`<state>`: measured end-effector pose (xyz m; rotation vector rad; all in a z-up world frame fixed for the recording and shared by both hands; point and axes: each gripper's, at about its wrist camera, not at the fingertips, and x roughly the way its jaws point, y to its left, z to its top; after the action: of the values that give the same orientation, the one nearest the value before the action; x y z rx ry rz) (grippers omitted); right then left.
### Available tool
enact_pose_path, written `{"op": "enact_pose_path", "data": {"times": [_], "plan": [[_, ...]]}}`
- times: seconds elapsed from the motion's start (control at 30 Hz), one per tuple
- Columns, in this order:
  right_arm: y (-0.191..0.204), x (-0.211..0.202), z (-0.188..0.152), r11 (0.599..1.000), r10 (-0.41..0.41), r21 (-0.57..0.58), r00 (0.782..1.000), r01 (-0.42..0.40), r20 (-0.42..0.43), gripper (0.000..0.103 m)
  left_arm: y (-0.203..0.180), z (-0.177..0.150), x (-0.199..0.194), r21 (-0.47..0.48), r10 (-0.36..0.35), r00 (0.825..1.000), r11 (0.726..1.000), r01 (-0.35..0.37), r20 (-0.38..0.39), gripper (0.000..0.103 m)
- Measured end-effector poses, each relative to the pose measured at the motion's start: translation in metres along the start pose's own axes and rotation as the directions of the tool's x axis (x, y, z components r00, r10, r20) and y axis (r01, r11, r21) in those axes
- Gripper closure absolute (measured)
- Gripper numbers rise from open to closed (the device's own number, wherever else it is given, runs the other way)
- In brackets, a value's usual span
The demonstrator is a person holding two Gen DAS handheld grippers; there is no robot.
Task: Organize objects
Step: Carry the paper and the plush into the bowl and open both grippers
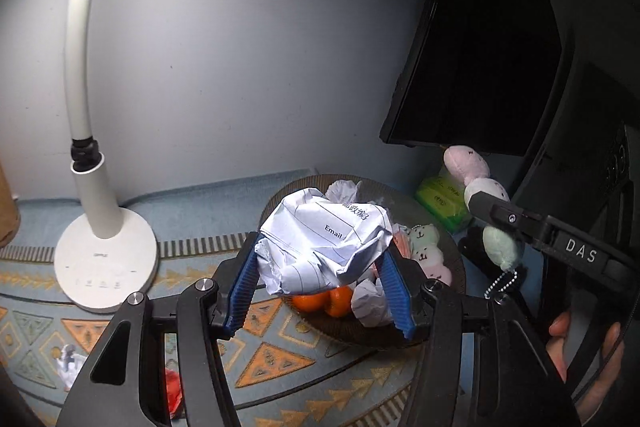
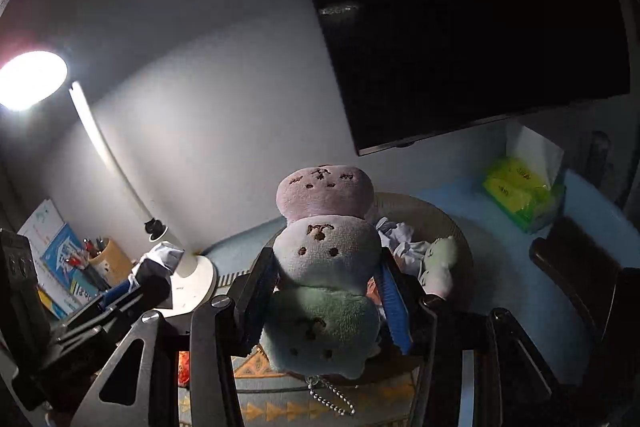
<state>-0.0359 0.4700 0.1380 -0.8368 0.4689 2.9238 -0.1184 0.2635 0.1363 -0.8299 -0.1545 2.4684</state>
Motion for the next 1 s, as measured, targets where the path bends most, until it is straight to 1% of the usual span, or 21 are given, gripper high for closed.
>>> {"op": "enact_pose_path", "data": {"times": [0.07,0.13,0.2,0.23,0.27,0.33,0.4,0.5,0.57,0.63,0.7,0.73,0.77,0.83,0.87,0.9,0.93,0.97,1.0], "plan": [[-0.002,0.02,0.006,1.0,0.001,0.015,1.0,0.0,-0.019,0.054,-0.002,0.0,0.025,-0.009,0.003,0.999,1.0,-0.004,-0.051,0.049],[-0.006,0.042,0.012,0.999,0.001,0.038,0.999,0.001,-0.048,0.054,-0.007,0.002,0.045,0.03,0.022,0.996,0.999,-0.019,-0.082,0.049],[-0.011,0.066,0.017,0.998,0.008,0.07,0.996,-0.002,-0.086,0.054,-0.011,0.005,0.06,0.043,0.004,0.996,0.999,0.0,-0.089,0.041],[-0.013,0.077,0.019,0.996,0.018,0.087,0.995,-0.009,-0.099,0.053,-0.011,0.006,0.067,0.039,-0.008,0.995,0.999,0.012,-0.094,0.033],[-0.015,0.086,0.019,0.995,0.027,0.096,0.993,-0.016,-0.116,0.047,-0.009,0.006,0.072,0.031,-0.013,0.994,0.999,0.016,-0.11,0.021],[-0.021,0.094,0.018,0.994,0.021,0.109,0.992,-0.007,-0.128,0.042,-0.005,0.005,0.073,0.004,-0.029,0.993,1.0,0.029,-0.118,0.02],[-0.025,0.082,0.014,0.994,0.004,0.111,0.997,0.005,-0.083,0.042,-0.003,0.002,0.065,0.004,-0.037,0.992,0.999,0.037,-0.117,0.02],[-0.029,0.056,0.01,0.993,-0.004,0.114,1.0,0.008,-0.031,0.042,0.0,-0.001,0.038,-0.007,-0.026,0.995,1.0,0.026,-0.093,0.02],[-0.028,0.035,0.009,0.992,0.015,0.125,1.0,-0.014,-0.009,0.042,0.002,-0.002,0.012,-0.035,-0.032,0.997,0.999,0.03,-0.066,0.02],[-0.022,0.007,0.008,0.991,0.03,0.126,0.999,-0.035,0.039,0.042,0.009,0.002,-0.018,-0.055,-0.026,0.999,0.998,0.024,-0.026,0.02],[-0.011,-0.024,0.011,0.992,0.049,0.115,0.994,-0.06,0.097,0.042,0.016,0.009,-0.056,-0.057,-0.006,1.0,0.998,0.008,0.023,0.02],[-0.004,-0.04,0.013,0.991,0.072,0.105,0.99,-0.084,0.121,0.042,0.019,0.011,-0.075,-0.057,0.01,0.999,0.998,-0.008,0.047,0.02],[0.005,-0.054,0.016,0.989,0.102,0.092,0.985,-0.115,0.141,0.042,0.024,0.013,-0.094,-0.059,0.051,0.997,0.997,-0.047,0.066,0.019],[0.027,-0.081,0.02,0.983,0.164,0.055,0.972,-0.175,0.169,0.042,0.033,0.014,-0.137,-0.066,0.155,0.985,0.986,-0.15,0.077,0.011],[0.038,-0.092,0.02,0.98,0.19,0.03,0.966,-0.198,0.175,0.042,0.04,0.011,-0.156,-0.073,0.184,0.979,0.981,-0.177,0.091,0.004],[0.05,-0.099,0.018,0.975,0.217,0.004,0.961,-0.221,0.172,0.042,0.047,0.009,-0.174,-0.085,0.2,0.973,0.978,-0.191,0.119,0.0],[0.063,-0.103,0.015,0.969,0.245,-0.022,0.956,-0.244,0.159,0.041,0.057,0.004,-0.192,-0.102,0.217,0.965,0.974,-0.203,0.15,0.0],[0.075,-0.104,0.009,0.963,0.271,-0.046,0.953,-0.267,0.136,0.04,0.067,-0.003,-0.206,-0.114,0.244,0.956,0.967,-0.227,0.165,0.0],[0.086,-0.102,0.0,0.958,0.286,-0.062,0.951,-0.28,0.117,0.039,0.076,-0.012,-0.215,-0.118,0.279,0.947,0.958,-0.262,0.161,0.0]]}}
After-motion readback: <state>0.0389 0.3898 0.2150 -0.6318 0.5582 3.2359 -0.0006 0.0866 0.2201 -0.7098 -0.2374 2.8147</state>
